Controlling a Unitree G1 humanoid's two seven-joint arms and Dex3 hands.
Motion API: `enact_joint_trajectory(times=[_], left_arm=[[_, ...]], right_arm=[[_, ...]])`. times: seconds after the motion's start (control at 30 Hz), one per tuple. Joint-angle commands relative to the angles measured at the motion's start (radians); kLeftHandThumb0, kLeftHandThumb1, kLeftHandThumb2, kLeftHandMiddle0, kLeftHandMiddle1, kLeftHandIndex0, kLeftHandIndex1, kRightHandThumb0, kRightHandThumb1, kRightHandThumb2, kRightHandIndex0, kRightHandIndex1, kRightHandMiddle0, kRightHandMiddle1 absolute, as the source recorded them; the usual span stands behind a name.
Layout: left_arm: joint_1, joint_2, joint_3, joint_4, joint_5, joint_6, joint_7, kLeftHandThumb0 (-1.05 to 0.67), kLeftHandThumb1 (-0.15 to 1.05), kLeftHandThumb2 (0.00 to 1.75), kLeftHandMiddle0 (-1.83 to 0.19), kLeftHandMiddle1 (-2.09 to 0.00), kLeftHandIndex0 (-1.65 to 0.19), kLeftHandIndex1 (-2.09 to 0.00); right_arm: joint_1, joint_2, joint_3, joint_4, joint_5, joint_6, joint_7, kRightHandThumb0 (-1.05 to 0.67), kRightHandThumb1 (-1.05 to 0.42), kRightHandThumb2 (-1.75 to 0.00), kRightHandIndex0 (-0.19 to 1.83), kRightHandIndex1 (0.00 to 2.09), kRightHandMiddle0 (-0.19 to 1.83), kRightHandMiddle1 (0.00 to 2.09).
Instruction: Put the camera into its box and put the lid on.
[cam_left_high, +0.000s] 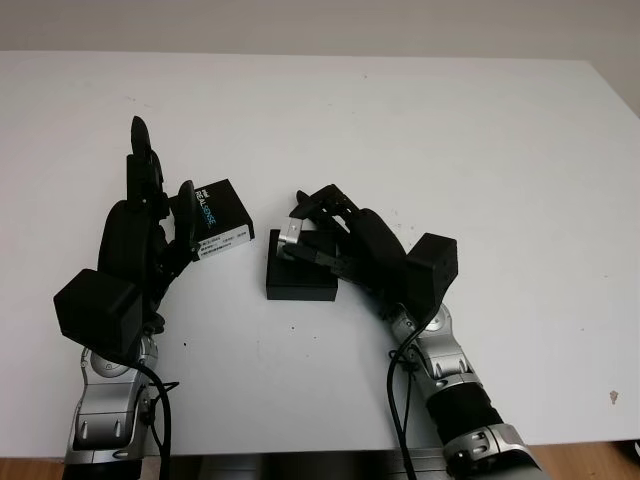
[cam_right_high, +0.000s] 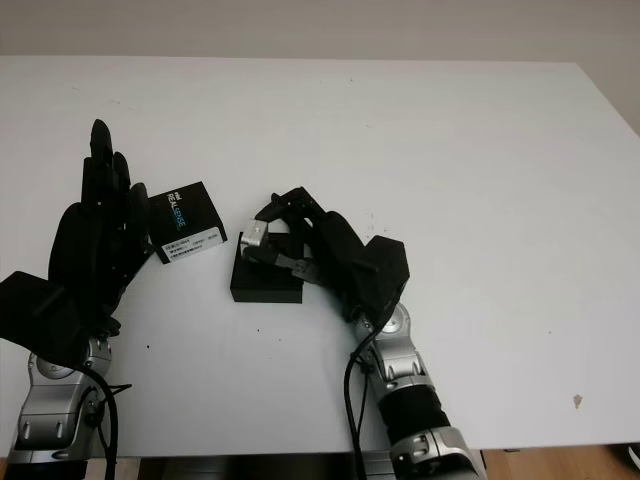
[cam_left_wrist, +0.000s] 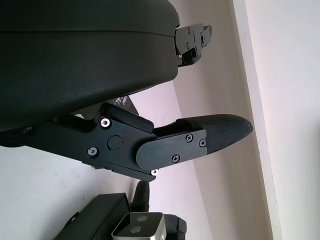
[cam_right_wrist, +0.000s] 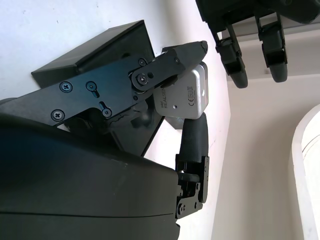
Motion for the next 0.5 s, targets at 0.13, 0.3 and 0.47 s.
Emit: enact_joint_trajectory(times=[0.13,0.3,0.47], left_arm=[[-0.002,-0.008,-0.004,-0.007,0.002,-0.005,0.008,-0.71,1.05,0.65,0.19,0.0,0.19,0.0],[-0.003,-0.007,-0.002,-0.003,-0.001,-0.01,0.004,-0.71,1.05,0.64,0.19,0.0,0.19,0.0],[-0.001,-0.003,-0.001,-0.005,0.006,-0.015,0.006,-0.7,1.05,0.65,0.19,0.0,0.19,0.0]], right_arm=[[0.007,0.006,0.006,0.021,0.005,0.006,0.026,-0.53,-1.01,-0.05,0.13,0.0,0.22,2.0],[0.011,-0.003,0.004,0.018,0.002,0.012,0.037,-0.53,-1.02,-0.06,0.13,0.0,0.22,2.01],[0.02,-0.034,0.007,0.008,-0.021,0.003,0.039,-0.53,-1.02,-0.06,0.15,0.0,0.22,1.99]])
